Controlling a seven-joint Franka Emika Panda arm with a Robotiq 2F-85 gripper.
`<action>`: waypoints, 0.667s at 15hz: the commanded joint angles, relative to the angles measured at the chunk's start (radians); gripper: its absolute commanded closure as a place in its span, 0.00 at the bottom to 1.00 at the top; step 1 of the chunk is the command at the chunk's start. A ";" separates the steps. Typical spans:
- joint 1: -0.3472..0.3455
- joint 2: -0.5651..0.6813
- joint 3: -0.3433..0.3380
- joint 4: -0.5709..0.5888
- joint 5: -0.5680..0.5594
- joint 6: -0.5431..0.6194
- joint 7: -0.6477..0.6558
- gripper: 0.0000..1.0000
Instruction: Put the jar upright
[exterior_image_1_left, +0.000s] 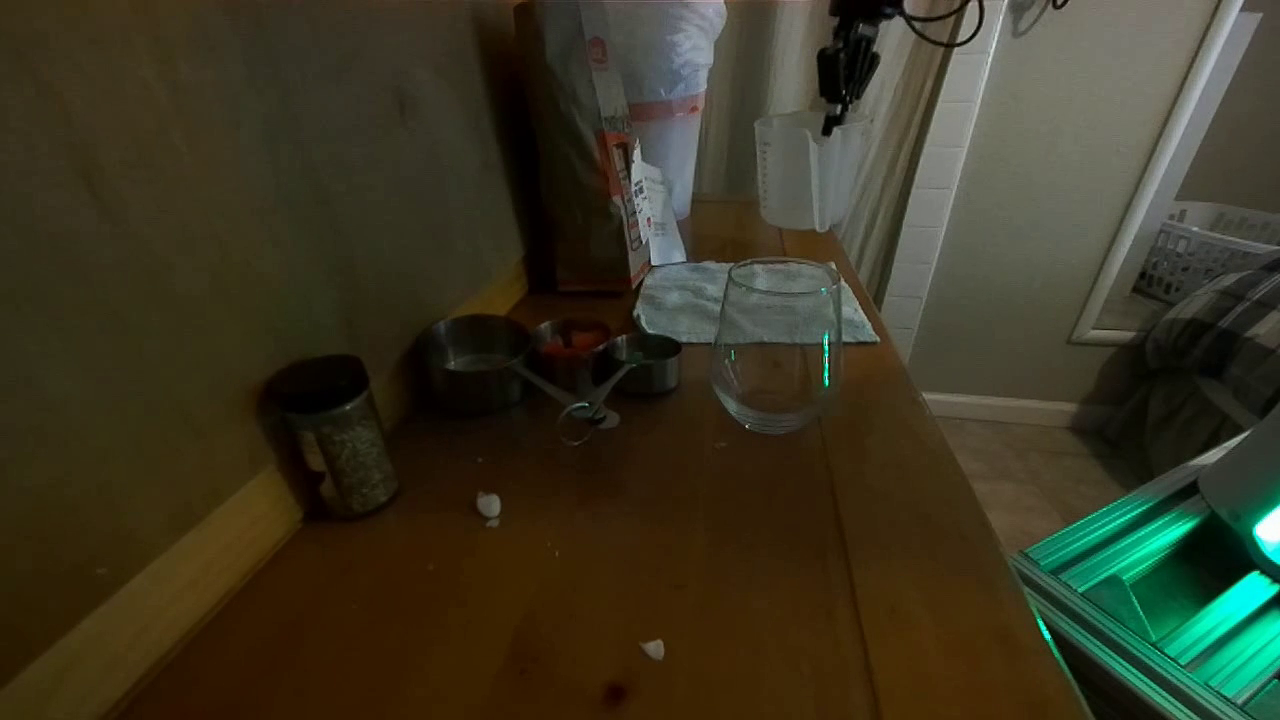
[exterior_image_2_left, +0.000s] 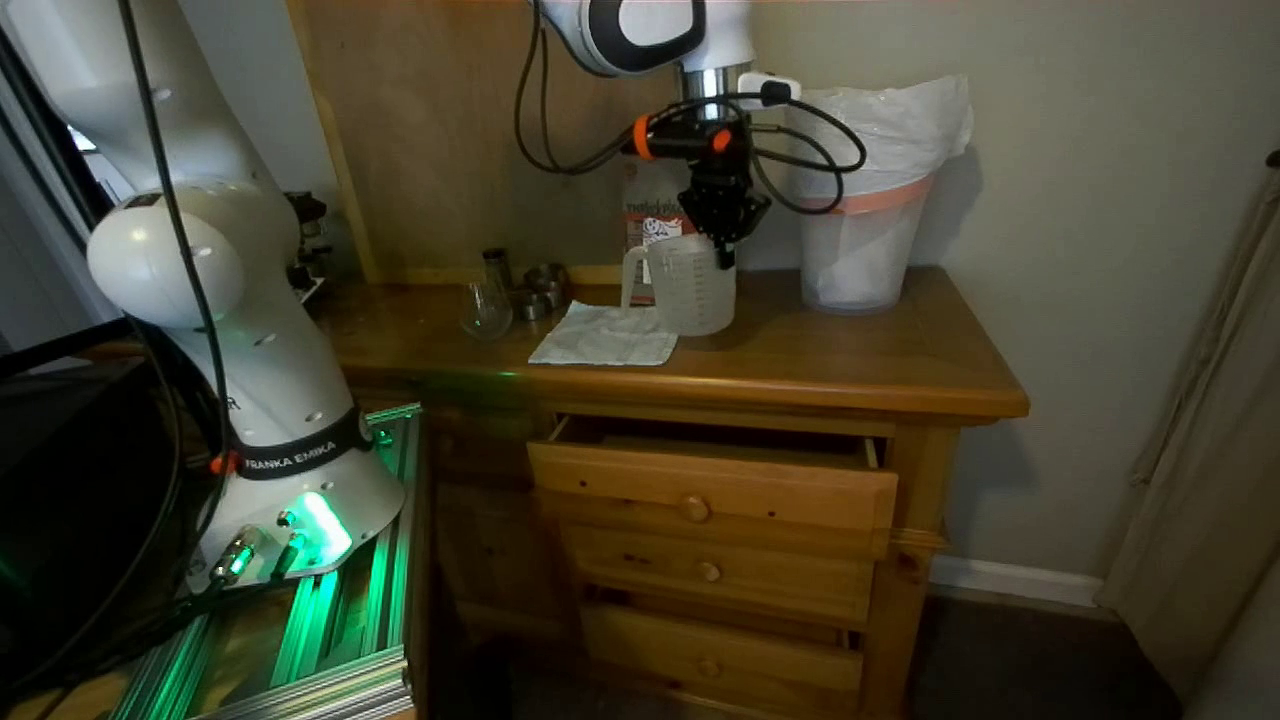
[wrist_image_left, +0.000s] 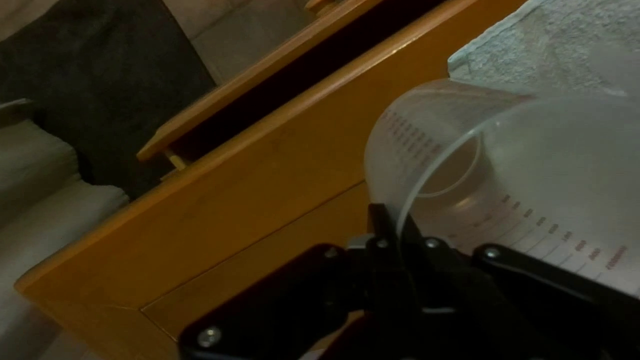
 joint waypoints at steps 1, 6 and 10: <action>-0.019 0.038 -0.022 0.022 0.134 0.006 -0.101 0.99; -0.040 0.088 -0.027 0.037 0.238 0.002 -0.169 0.99; -0.046 0.120 -0.016 0.052 0.208 0.016 -0.144 0.99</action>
